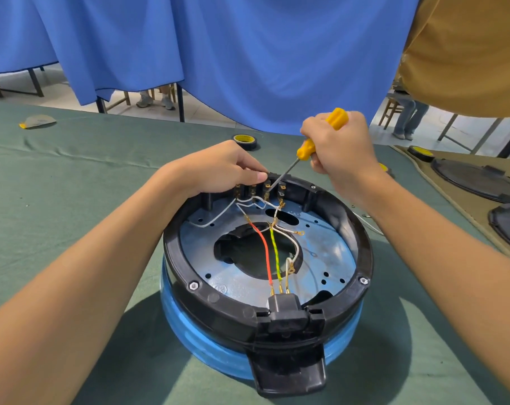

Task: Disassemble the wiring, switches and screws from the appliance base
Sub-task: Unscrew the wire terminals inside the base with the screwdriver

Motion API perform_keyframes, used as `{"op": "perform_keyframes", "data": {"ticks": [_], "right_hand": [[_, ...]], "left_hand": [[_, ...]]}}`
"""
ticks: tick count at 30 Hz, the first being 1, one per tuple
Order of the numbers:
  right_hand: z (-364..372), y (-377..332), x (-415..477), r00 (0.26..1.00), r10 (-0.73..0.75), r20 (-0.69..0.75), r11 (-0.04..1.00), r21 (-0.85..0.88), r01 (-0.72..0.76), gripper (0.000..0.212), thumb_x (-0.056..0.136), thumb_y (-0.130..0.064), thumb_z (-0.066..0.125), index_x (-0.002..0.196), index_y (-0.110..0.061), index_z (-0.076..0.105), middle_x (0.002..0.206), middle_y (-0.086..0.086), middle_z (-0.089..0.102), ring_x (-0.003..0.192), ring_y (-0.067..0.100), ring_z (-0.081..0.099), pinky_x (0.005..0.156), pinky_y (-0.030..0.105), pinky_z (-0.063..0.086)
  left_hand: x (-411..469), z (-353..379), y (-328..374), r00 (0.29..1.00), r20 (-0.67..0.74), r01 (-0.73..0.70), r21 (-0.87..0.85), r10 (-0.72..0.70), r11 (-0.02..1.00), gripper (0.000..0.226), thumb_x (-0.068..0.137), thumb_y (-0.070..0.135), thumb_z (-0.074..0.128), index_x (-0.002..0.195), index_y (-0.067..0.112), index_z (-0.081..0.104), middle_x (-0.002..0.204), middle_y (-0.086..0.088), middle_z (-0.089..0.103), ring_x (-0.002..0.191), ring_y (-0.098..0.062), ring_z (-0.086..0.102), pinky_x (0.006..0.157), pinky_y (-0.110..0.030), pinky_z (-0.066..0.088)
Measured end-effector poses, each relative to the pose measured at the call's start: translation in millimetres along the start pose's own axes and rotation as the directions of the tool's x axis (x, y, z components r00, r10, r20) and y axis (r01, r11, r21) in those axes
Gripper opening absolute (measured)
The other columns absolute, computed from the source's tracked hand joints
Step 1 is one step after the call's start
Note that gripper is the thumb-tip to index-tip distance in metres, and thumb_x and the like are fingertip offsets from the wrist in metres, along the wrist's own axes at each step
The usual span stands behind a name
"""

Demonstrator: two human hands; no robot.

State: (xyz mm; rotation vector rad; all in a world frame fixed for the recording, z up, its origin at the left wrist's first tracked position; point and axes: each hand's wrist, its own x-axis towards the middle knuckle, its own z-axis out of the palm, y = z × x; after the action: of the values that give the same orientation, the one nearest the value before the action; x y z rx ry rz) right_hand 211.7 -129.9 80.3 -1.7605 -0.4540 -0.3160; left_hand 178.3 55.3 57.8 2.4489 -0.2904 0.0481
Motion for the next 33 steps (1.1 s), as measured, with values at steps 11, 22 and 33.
{"op": "perform_keyframes", "data": {"ticks": [11, 22, 33], "right_hand": [[-7, -2, -39, 0.971, -0.234, 0.050, 0.948, -0.208, 0.239, 0.036, 0.078, -0.020, 0.058, 0.052, 0.004, 0.050, 0.052, 0.029, 0.051, 0.052, 0.045, 0.053, 0.047, 0.046, 0.046], [11, -18, -66, 0.932, -0.358, 0.052, 0.842, -0.414, 0.347, 0.039, 0.079, -0.017, 0.057, 0.049, 0.000, 0.038, 0.043, 0.005, 0.029, 0.058, 0.031, 0.032, 0.053, 0.022, 0.023], [-20, -9, -42, 0.990, -0.131, -0.061, 0.986, -0.109, 0.124, 0.034, 0.083, -0.021, 0.063, 0.063, 0.007, 0.061, 0.058, 0.019, 0.064, 0.046, 0.012, 0.057, 0.049, 0.025, 0.042]], "left_hand": [[-2, 0, 2, 1.000, -0.001, 0.016, 0.027, -0.016, 1.000, 0.025, 0.096, 0.033, 0.057, 0.116, 0.025, 0.072, 0.081, 0.020, 0.067, 0.070, 0.003, 0.057, 0.063, -0.012, 0.039], [-1, 0, 3, 0.999, 0.044, -0.007, 0.006, 0.007, 1.000, 0.019, 0.097, 0.031, 0.056, 0.089, 0.039, 0.071, 0.081, 0.001, 0.068, 0.062, -0.006, 0.050, 0.068, -0.029, 0.043], [-3, -2, -4, 1.000, 0.007, 0.020, -0.083, -0.020, 0.996, 0.022, 0.094, 0.029, 0.061, 0.110, 0.022, 0.075, 0.082, 0.018, 0.071, 0.076, 0.005, 0.060, 0.071, -0.011, 0.042]]}}
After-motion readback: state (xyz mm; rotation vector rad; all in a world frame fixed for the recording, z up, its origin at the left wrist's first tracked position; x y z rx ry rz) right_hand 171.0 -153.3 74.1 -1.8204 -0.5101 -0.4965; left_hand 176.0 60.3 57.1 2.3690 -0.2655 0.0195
